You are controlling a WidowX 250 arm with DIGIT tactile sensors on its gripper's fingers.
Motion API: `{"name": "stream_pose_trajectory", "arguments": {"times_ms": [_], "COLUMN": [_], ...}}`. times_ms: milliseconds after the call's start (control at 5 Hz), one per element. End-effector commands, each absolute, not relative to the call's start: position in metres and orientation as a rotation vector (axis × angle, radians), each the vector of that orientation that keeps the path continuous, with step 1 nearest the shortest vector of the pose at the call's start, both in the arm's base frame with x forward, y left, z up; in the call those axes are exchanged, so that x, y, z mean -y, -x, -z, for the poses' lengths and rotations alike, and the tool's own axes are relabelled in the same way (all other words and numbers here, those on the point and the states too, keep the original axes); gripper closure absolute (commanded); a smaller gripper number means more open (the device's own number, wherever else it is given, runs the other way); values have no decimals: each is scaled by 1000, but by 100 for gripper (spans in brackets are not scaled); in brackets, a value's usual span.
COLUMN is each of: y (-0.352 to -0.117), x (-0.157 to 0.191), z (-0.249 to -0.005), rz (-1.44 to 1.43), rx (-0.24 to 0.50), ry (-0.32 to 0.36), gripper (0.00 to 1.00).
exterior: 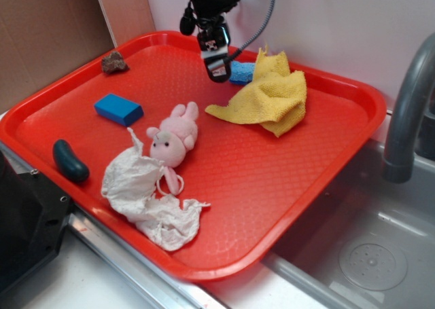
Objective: Grab the blue sponge.
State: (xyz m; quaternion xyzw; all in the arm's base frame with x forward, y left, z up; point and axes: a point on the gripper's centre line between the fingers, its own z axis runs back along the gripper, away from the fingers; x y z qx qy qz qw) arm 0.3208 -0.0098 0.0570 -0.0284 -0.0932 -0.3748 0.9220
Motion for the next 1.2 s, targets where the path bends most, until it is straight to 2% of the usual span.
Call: {"name": "stream_pose_trajectory", "arguments": {"times_ms": [0,200,400,600,800,1000], "y": [-330,-338,-352,-353,-341,-328], "x": [30,25,25,27,28,28], "z": [-55,-53,-44,-37,-43,-58], "rz": [812,805,826,816,780,744], "rx": [274,317,294,252,243,254], "ry": [-41,-56,-30,24,30,3], "gripper": [0,0,0,1,100,100]}}
